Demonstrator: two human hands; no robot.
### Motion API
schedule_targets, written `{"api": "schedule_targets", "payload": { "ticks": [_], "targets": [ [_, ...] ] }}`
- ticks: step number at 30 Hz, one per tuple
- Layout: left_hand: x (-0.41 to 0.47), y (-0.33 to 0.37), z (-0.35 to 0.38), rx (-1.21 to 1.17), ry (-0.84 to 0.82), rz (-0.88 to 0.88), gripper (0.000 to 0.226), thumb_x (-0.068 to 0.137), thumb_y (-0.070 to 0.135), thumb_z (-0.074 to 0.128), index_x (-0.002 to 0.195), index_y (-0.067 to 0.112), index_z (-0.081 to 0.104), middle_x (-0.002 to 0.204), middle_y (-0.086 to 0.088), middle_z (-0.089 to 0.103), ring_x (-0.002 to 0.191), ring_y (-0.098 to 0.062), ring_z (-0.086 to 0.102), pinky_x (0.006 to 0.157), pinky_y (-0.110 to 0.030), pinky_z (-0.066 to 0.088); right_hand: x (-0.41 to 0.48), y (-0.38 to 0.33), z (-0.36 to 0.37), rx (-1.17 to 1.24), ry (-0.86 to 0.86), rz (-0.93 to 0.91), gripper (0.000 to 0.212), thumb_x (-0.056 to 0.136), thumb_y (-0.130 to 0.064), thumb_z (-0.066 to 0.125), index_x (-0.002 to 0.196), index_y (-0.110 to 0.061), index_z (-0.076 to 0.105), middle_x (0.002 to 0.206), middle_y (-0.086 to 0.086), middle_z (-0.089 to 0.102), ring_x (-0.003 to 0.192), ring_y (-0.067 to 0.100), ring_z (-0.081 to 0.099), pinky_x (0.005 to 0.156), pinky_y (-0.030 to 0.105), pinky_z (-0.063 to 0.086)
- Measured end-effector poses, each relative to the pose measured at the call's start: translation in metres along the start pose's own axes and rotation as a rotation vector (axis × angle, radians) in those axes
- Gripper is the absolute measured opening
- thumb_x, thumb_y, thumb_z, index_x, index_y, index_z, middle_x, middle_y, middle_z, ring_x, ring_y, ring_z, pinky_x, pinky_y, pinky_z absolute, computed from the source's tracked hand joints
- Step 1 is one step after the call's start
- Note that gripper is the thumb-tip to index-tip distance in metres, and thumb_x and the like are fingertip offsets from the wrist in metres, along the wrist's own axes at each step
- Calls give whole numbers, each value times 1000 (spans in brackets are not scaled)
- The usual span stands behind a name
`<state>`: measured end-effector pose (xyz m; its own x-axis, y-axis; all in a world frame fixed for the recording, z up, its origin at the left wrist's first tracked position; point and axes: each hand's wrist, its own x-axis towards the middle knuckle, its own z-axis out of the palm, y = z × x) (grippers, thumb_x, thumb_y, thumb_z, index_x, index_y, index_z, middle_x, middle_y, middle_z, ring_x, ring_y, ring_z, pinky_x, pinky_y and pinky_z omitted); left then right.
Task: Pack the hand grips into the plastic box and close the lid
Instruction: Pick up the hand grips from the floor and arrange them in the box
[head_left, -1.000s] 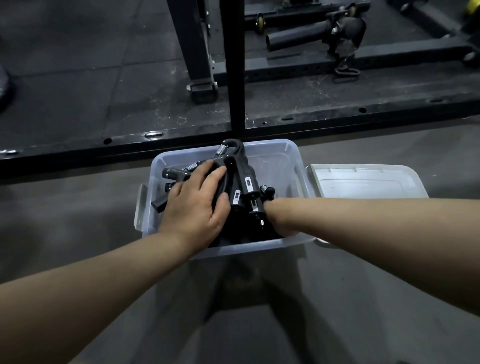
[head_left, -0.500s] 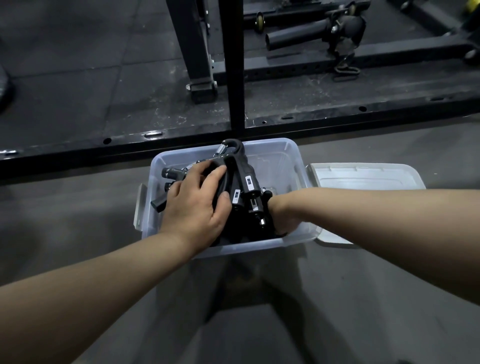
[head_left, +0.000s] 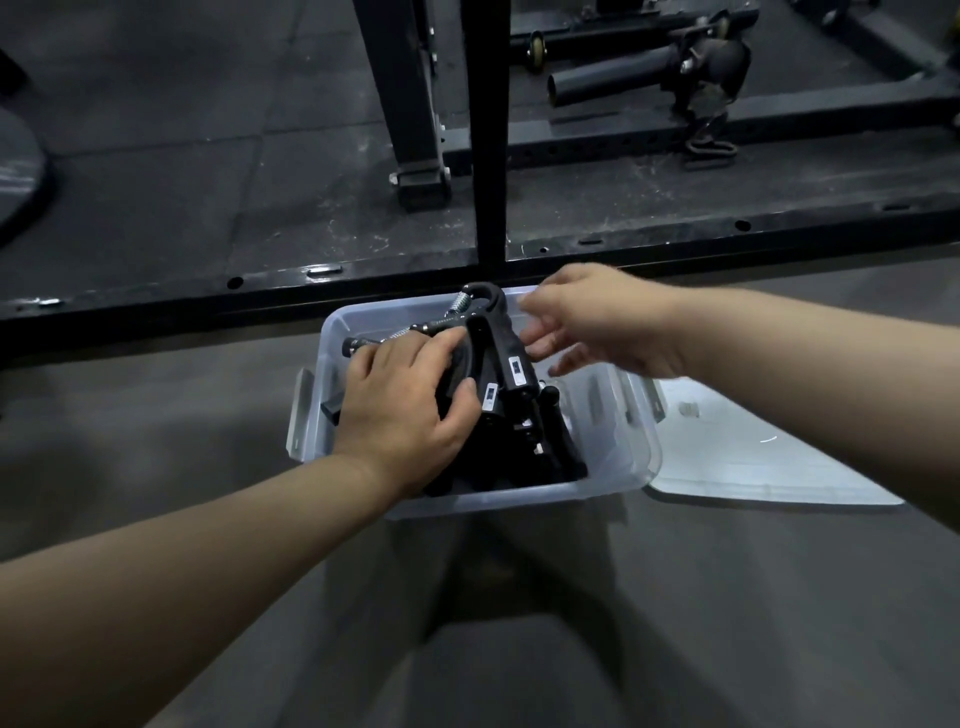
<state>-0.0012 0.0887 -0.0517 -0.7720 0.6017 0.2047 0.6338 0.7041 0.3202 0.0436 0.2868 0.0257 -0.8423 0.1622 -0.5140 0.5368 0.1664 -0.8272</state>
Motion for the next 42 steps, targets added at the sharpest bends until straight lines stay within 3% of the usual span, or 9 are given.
{"api": "schedule_targets", "payload": {
  "ticks": [4, 8, 14, 23, 28, 32, 36, 39, 42],
  "targets": [
    [-2, -4, 1, -139, -9, 14, 51, 88, 36, 33, 134, 24, 51, 122, 9, 58, 120, -11, 47, 104, -32, 27, -4, -4, 28, -480, 126, -19, 63, 83, -57, 62, 126, -20, 36, 116, 6, 53, 102, 21, 58, 88, 38, 52],
    [-8, -10, 6, -119, 52, 60, 44, 89, 30, 35, 126, 20, 58, 121, 5, 62, 118, -14, 52, 100, -32, 32, 13, -3, 44, -805, 147, 20, 75, 80, -49, 67, 134, -12, 30, 135, 15, 38, 121, 35, 48, 97, 41, 46],
    [-13, -11, 9, -118, 56, 79, 42, 88, 28, 37, 124, 21, 59, 122, 6, 60, 118, -14, 51, 99, -32, 32, 16, -3, 28, -529, 72, 79, 41, 88, -18, 58, 118, -9, 32, 84, 8, 57, 65, 16, 55, 47, 19, 47],
    [-14, -6, 8, -63, 24, 81, 47, 86, 28, 38, 126, 19, 60, 124, 2, 57, 119, -18, 50, 103, -38, 34, -11, 7, -23, -96, -114, 17, 88, 90, 8, 56, 143, -50, 18, 94, 24, 69, 85, 40, 70, 82, 51, 58],
    [-14, 2, 8, 34, -3, 181, 46, 86, 29, 43, 126, 22, 64, 125, 4, 61, 120, -20, 53, 101, -42, 37, -5, 36, -21, 98, -303, 46, 96, 89, 18, 47, 138, -61, 24, 85, 17, 62, 85, 30, 62, 91, 57, 51],
    [-16, 3, 13, 95, 6, 275, 38, 86, 34, 50, 118, 22, 68, 121, -2, 63, 117, -25, 55, 97, -44, 39, -2, 40, -7, 84, -338, 54, 77, 91, 11, 43, 133, -53, 40, 84, 16, 63, 82, 30, 62, 89, 50, 54],
    [-15, 1, 14, 109, 35, 294, 31, 85, 33, 53, 108, 21, 70, 120, -2, 64, 116, -26, 57, 95, -43, 39, -4, 26, -4, 135, -288, 143, 34, 96, -31, 45, 128, -37, 52, 105, 18, 65, 90, 35, 65, 83, 51, 55],
    [-15, 2, 15, 113, 33, 298, 33, 87, 34, 52, 110, 20, 69, 119, -2, 64, 115, -27, 56, 95, -43, 40, -2, 24, 10, -99, -156, 159, 60, 83, -60, 62, 129, -31, 38, 113, 6, 64, 95, 28, 68, 77, 50, 58],
    [-16, 1, 15, 105, 22, 291, 35, 89, 34, 50, 115, 21, 68, 120, -3, 63, 116, -27, 56, 96, -44, 40, 2, 21, 23, -192, -85, 176, 61, 80, -45, 68, 123, -15, 37, 102, 9, 69, 82, 26, 72, 69, 46, 59]
  ]
}}
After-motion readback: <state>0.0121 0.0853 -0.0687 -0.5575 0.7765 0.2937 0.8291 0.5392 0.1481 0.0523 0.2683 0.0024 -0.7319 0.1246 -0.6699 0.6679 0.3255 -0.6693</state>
